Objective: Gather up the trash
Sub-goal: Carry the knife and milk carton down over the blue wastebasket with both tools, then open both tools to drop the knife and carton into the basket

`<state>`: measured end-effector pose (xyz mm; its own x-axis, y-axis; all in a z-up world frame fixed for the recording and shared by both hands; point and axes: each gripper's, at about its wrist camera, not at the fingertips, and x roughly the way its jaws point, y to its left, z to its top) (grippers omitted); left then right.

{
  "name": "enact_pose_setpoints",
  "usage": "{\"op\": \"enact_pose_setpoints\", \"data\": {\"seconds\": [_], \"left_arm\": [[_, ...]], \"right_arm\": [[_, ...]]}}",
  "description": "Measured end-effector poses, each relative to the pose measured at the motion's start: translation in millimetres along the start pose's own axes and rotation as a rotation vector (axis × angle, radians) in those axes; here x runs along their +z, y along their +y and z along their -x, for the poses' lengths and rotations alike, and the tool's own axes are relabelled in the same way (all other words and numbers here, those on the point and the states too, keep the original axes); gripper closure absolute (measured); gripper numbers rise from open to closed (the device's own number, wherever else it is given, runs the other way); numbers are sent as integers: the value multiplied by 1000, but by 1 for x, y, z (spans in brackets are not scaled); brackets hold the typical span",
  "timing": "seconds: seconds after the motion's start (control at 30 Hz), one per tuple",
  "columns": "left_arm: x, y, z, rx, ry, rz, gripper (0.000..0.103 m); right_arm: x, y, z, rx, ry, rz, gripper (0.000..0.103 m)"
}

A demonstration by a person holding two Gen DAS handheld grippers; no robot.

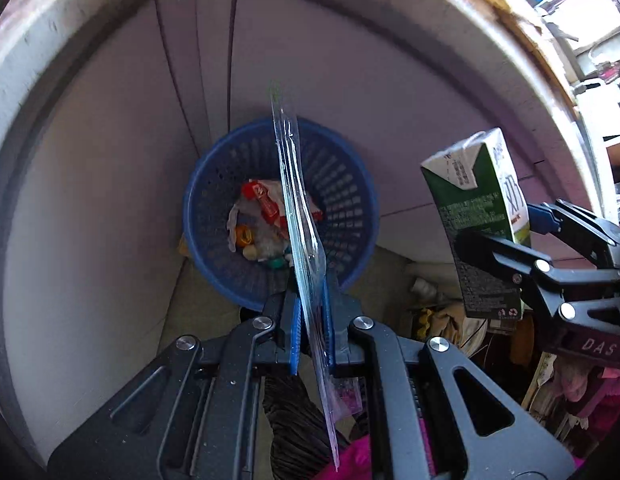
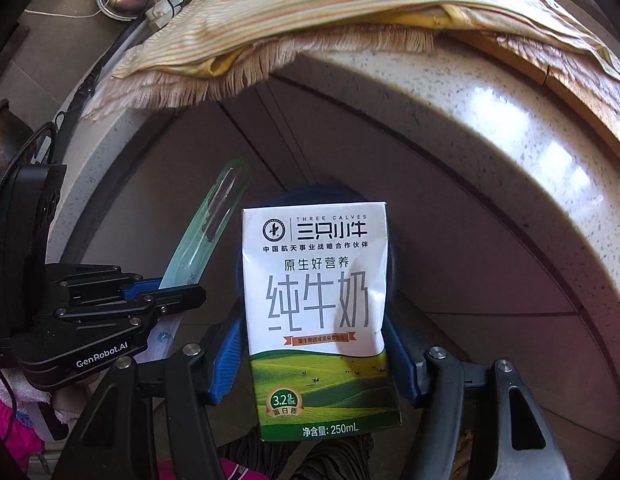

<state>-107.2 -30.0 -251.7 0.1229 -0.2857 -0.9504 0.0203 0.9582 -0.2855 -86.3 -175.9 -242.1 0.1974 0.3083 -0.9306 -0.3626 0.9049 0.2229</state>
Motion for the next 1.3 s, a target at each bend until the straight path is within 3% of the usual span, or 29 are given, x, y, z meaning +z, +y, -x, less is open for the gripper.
{"op": "enact_pose_setpoints", "data": {"seconds": [0.33, 0.73, 1.3], "left_arm": [[3, 1, -37, 21, 71, 6, 96], [5, 14, -56, 44, 121, 26, 96], [15, 15, -49, 78, 83, -4, 94]], "right_arm": [[-13, -4, -42, -16, 71, -14, 38], [-6, -9, -74, -42, 105, -30, 37], [-4, -11, -58, -64, 61, -67, 37]]}}
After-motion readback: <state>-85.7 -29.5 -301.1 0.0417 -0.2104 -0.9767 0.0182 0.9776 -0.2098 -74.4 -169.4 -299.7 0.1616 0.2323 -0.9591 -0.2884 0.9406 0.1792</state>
